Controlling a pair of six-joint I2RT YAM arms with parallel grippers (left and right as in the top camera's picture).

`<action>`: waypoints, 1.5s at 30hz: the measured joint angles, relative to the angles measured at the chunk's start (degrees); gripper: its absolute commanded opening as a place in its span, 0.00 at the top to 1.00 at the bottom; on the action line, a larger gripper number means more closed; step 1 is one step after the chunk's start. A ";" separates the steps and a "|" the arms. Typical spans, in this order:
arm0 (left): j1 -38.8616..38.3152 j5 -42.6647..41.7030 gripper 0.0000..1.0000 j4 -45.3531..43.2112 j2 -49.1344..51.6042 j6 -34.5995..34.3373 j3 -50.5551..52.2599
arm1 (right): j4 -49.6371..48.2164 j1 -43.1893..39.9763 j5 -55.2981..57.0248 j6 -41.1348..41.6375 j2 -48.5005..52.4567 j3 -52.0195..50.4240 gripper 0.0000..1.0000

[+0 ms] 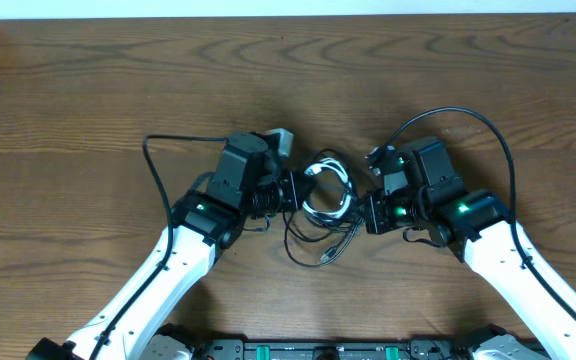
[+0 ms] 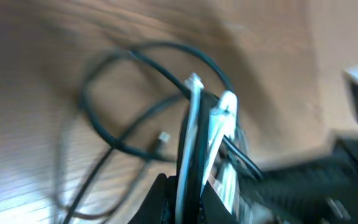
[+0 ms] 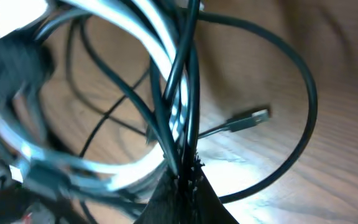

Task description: Untangle cables

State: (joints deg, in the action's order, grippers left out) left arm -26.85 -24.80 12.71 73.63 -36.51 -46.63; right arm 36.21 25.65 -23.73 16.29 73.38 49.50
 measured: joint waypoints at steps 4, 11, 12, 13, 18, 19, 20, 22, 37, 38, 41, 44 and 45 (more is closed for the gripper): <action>-0.66 9.99 0.92 2.58 0.00 -8.90 0.00 | 2.45 0.00 -1.84 -0.42 -0.09 0.04 0.99; -0.66 23.12 0.92 8.20 0.00 -22.53 0.00 | 4.68 0.02 -2.01 -0.81 -4.35 0.07 0.99; -0.28 25.27 0.92 9.07 0.00 -24.59 0.00 | 5.09 0.02 -1.49 -0.85 -5.64 0.07 0.99; 0.02 26.40 0.92 9.60 0.00 -25.81 0.00 | 5.33 0.02 -0.96 -0.87 -6.62 0.07 0.99; 1.09 28.81 0.88 9.35 0.00 -31.98 0.00 | 7.87 0.02 4.90 -0.09 -12.07 0.07 0.67; 1.18 28.15 0.88 8.22 0.00 -32.54 0.00 | 8.35 0.02 6.01 0.28 -12.61 0.07 0.59; 1.27 27.17 0.88 6.71 0.00 -32.61 0.00 | 8.81 0.00 6.93 0.26 -13.11 0.07 0.47; 1.33 23.58 0.88 1.97 0.00 -30.71 0.07 | 9.25 -0.02 8.39 0.55 -13.57 0.07 0.34; 1.36 -11.58 0.88 -6.91 0.00 4.28 0.04 | 7.65 -0.02 15.41 4.15 -11.74 0.04 0.13; 1.36 -12.96 0.88 -6.91 0.00 5.16 0.04 | 7.34 -0.02 15.67 4.61 -11.43 0.04 0.13; 1.36 -17.40 0.88 -7.15 0.00 7.41 0.04 | 6.58 -0.02 16.20 6.58 -10.21 0.04 0.12; 1.36 -22.01 0.88 -8.52 0.00 8.85 0.04 | 6.03 -0.02 16.55 7.87 -9.16 0.04 0.13; 1.36 -23.41 0.89 -9.09 0.00 9.25 0.07 | 5.79 -0.02 16.65 8.13 -8.72 0.04 0.12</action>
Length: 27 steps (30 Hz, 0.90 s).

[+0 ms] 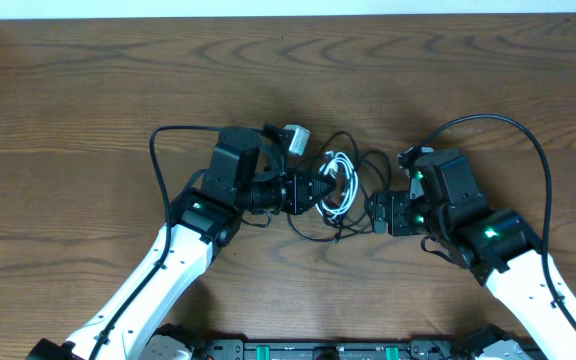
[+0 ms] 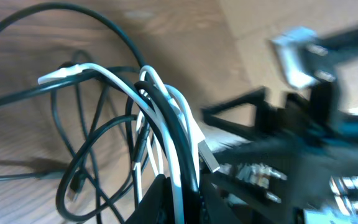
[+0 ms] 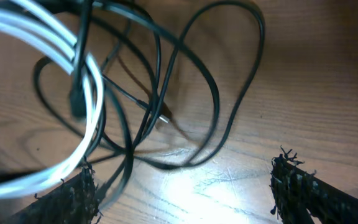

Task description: Untangle cables

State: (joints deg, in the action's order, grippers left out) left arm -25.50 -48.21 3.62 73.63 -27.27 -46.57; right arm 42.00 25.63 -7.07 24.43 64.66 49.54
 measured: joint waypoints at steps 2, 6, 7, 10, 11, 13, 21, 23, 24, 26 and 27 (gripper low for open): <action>0.00 -2.56 0.89 -1.03 0.00 0.42 -0.02 | -0.42 0.00 0.11 0.52 0.90 0.00 0.12; 0.00 -7.10 0.89 -3.32 0.00 0.72 -0.02 | -0.94 0.00 0.31 1.31 2.95 0.00 0.14; 0.00 -8.13 0.89 -3.96 0.00 0.76 -0.02 | -0.94 0.00 0.35 1.49 3.39 0.00 0.15; 0.00 -10.71 0.89 -5.64 0.00 0.76 -0.02 | -0.70 0.00 0.50 1.95 4.68 0.00 0.16; 0.00 -11.45 0.88 -6.10 0.00 0.79 -0.02 | -0.33 0.00 0.66 2.03 5.03 0.00 0.15; 0.00 -12.22 0.89 -6.64 0.00 0.79 -0.02 | 1.36 0.02 1.68 2.16 5.42 0.00 0.14; 0.55 -13.40 0.75 -7.19 0.00 1.29 -0.02 | 10.75 -0.70 11.54 5.46 5.60 0.00 0.11; 1.60 -12.94 0.73 -7.10 0.00 1.49 -0.02 | 10.88 -1.25 13.16 6.23 5.60 0.00 0.11; 2.23 -12.41 0.72 -6.99 0.00 1.49 -0.02 | 10.82 -1.51 13.73 6.58 5.60 0.00 0.11; 3.08 -10.75 0.72 -6.47 0.00 1.57 -0.02 | 10.62 -1.57 14.60 7.10 5.60 0.00 0.11; 3.43 -9.53 0.72 -5.75 0.00 1.55 -0.02 | 10.51 -1.57 14.78 7.48 5.60 0.00 0.11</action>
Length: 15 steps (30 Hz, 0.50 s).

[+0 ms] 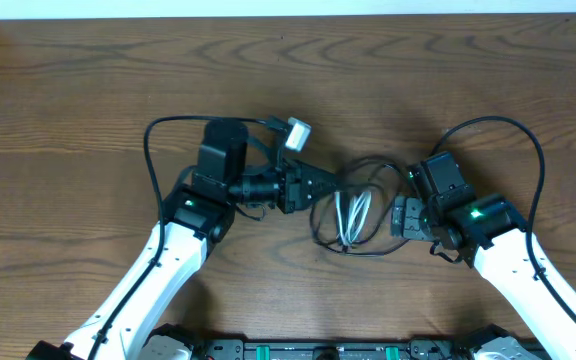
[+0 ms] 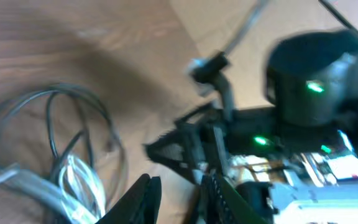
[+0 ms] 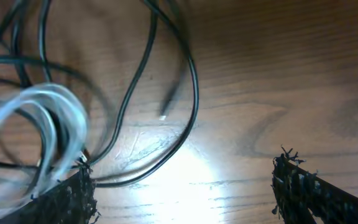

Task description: Untangle cables

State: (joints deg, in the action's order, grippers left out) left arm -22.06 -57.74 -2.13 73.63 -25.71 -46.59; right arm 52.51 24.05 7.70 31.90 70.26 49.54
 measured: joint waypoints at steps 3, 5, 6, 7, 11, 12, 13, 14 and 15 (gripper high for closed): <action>0.59 4.98 0.72 3.82 0.00 -0.52 0.00 | -0.55 0.00 0.17 0.90 0.00 0.00 0.11; 0.66 9.31 0.72 7.15 0.00 -1.49 0.00 | -1.70 0.02 -0.44 1.40 0.00 0.00 0.07; 0.66 11.15 0.72 8.55 0.00 -1.66 0.02 | -2.08 0.02 -0.74 1.57 0.00 0.00 0.06; 0.66 13.29 0.69 10.10 0.00 -1.95 0.02 | -2.67 0.00 -1.46 1.73 0.00 0.00 0.04; 0.66 20.41 0.48 16.92 0.00 -3.37 0.00 | -4.15 0.02 -4.83 1.60 0.00 0.00 0.05; 0.63 22.21 0.48 18.82 0.00 -4.15 0.00 | -4.20 0.02 -5.44 1.55 0.00 0.00 0.05; 0.63 24.15 0.47 20.90 0.00 -5.16 0.00 | -4.20 0.02 -5.95 1.49 0.00 0.00 0.06; 0.63 26.75 0.47 23.26 0.00 -6.73 0.02 | -4.37 0.02 -6.34 1.38 0.00 0.00 0.07; 0.63 28.35 0.47 24.63 0.00 -7.87 0.02 | -4.74 0.02 -6.67 1.36 0.00 0.00 0.11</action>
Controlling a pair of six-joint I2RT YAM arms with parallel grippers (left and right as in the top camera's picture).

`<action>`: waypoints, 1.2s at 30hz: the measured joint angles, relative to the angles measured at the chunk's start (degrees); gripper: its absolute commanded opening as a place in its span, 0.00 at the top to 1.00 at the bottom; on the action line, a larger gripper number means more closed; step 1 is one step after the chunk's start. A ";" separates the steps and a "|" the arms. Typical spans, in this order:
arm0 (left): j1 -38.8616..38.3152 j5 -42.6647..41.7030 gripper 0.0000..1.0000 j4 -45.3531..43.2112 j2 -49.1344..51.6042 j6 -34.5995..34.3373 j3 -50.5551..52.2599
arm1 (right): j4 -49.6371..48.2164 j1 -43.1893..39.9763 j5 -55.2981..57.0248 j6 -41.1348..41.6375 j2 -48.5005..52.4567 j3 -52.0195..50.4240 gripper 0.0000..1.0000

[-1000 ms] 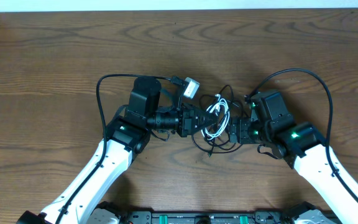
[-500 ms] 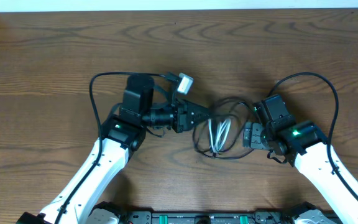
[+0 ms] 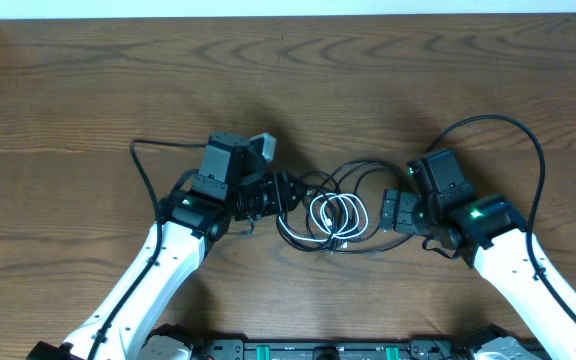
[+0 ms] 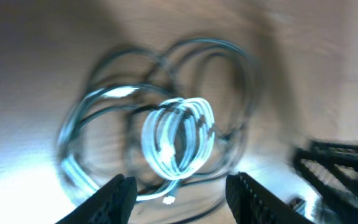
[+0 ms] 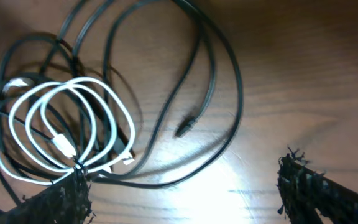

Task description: Untangle cables

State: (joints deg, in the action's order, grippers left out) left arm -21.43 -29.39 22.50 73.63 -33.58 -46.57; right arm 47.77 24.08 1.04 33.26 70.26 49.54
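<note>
The tangle lies on the table between my arms. Its white cable [image 3: 336, 215] is coiled in flat rings. A black cable [image 3: 363, 172] loops round and over that coil. My left gripper [image 3: 285, 192] stands open at the left edge of the tangle. The blurred left wrist view shows the white coil [image 4: 178, 137] ahead of the open left gripper [image 4: 182, 208], with nothing between the fingers. My right gripper [image 3: 388, 212] is open at the right edge. In the right wrist view one finger [image 5: 64, 199] touches the white coil [image 5: 67, 127]. A black plug end [image 5: 184, 129] lies loose ahead of the right gripper [image 5: 185, 199].
The wooden table [image 3: 88, 100] spreads wide on all sides of the tangle. Each arm's own black lead arcs over its wrist, the left lead [image 3: 143, 165] and the right lead [image 3: 508, 135]. The table's far edge meets a white wall [image 3: 268, 8].
The left gripper has drawn back left, tilted down at the tangle, and its jaws stand wider. The white cable, bunched before, now lies as flat rings. The right arm has hardly moved.
Both grippers were first shut on the cable bundle, held close between them. Then the right one was open and apart while the left still held the bundle. Then the left had let go and the bundle lay by the right gripper. Now both stand open beside it.
</note>
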 measured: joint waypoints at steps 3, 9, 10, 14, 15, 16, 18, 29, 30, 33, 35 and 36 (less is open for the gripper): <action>0.00 5.70 0.46 3.52 0.00 -4.11 0.00 | -2.58 0.00 -0.74 -0.50 0.00 0.00 0.27; 0.61 12.20 0.42 4.39 0.00 -8.39 0.00 | -8.04 0.00 -2.43 -1.75 0.74 -0.04 0.39; 1.09 12.92 0.42 4.39 0.00 -9.25 0.00 | -9.51 0.00 -2.58 -2.99 1.42 -0.07 0.38; 4.07 14.08 0.41 4.50 0.00 -12.11 0.00 | -13.66 0.00 -4.39 -9.70 5.77 -0.55 0.39; 4.90 14.38 0.41 4.61 0.00 -12.66 0.00 | -14.60 0.00 -5.70 -11.28 7.10 -0.72 0.38; 5.60 14.53 0.41 4.87 0.00 -12.98 0.00 | -15.78 0.00 -7.37 -12.61 8.26 -0.90 0.36; 6.71 14.78 0.41 6.19 0.00 -13.42 0.00 | -19.04 0.28 -11.67 -15.15 10.43 -1.31 0.36; 7.45 14.97 0.41 8.57 0.00 -14.45 0.00 | -29.11 12.15 -19.37 -17.75 19.61 -1.33 0.40; 7.45 14.97 0.41 8.57 0.00 -14.45 0.00 | -29.11 13.05 -19.06 -17.42 20.35 -1.36 0.40; 7.45 14.97 0.41 8.57 0.00 -14.45 0.00 | -29.38 15.91 -17.81 -16.90 22.34 -1.36 0.40; 7.45 14.99 0.41 8.57 0.00 -14.45 0.00 | -30.01 17.79 -16.57 -16.68 22.64 -1.40 0.42; 7.45 14.97 0.41 8.57 0.00 -14.45 0.00 | -30.45 18.73 -15.74 -16.39 22.64 -1.40 0.45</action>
State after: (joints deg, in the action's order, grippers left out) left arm -13.98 -14.41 31.07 73.63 -48.03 -46.57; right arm 17.32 42.81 -14.70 16.86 92.90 48.14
